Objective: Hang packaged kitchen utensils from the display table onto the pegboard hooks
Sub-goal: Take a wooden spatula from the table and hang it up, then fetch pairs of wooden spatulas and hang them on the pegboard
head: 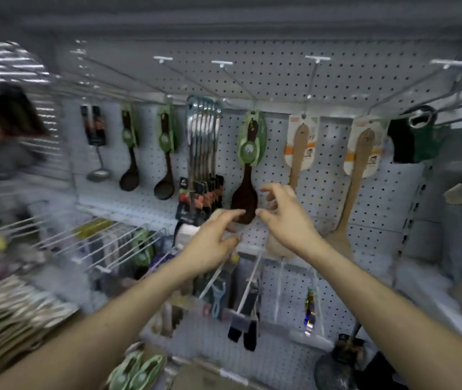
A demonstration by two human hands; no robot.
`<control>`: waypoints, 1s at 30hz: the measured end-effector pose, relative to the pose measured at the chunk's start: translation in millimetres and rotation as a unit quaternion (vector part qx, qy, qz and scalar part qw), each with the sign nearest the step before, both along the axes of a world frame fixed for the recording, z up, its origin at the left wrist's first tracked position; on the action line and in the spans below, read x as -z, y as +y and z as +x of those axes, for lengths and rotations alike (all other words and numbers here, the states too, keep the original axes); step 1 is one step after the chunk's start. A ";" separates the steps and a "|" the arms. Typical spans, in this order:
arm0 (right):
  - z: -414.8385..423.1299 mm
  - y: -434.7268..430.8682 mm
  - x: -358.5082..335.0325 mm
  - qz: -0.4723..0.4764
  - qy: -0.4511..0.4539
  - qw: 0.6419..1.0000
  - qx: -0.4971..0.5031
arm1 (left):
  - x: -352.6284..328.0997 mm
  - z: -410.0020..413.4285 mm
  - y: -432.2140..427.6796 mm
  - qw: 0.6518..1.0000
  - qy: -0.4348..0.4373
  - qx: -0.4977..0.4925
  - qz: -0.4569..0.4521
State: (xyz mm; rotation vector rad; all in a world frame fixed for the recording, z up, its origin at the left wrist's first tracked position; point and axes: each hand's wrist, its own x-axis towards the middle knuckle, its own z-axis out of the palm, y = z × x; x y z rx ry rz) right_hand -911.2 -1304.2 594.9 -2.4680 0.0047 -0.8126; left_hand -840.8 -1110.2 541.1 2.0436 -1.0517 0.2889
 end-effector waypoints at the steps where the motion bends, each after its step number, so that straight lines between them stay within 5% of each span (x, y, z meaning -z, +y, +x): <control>1: -5.9 16.8 7.8 -0.017 0.010 1.000 -0.016 | 1.5 -13.6 20.2 1.000 -0.008 -0.025 0.001; 6: -34.0 110.8 43.9 -0.079 0.009 0.992 -0.094 | 17.4 -81.2 131.0 0.980 -0.053 -0.186 0.041; 15: -61.5 302.9 100.1 -0.163 0.014 0.955 -0.247 | 68.0 -188.2 317.3 0.846 -0.025 -0.502 0.175; 23: -64.8 497.2 144.9 -0.199 0.035 0.912 -0.356 | 103.7 -250.3 474.7 0.738 0.034 -0.633 0.232; 30: -55.2 666.1 185.9 -0.229 0.058 0.887 -0.397 | 135.0 -267.6 624.4 0.686 0.085 -0.675 0.259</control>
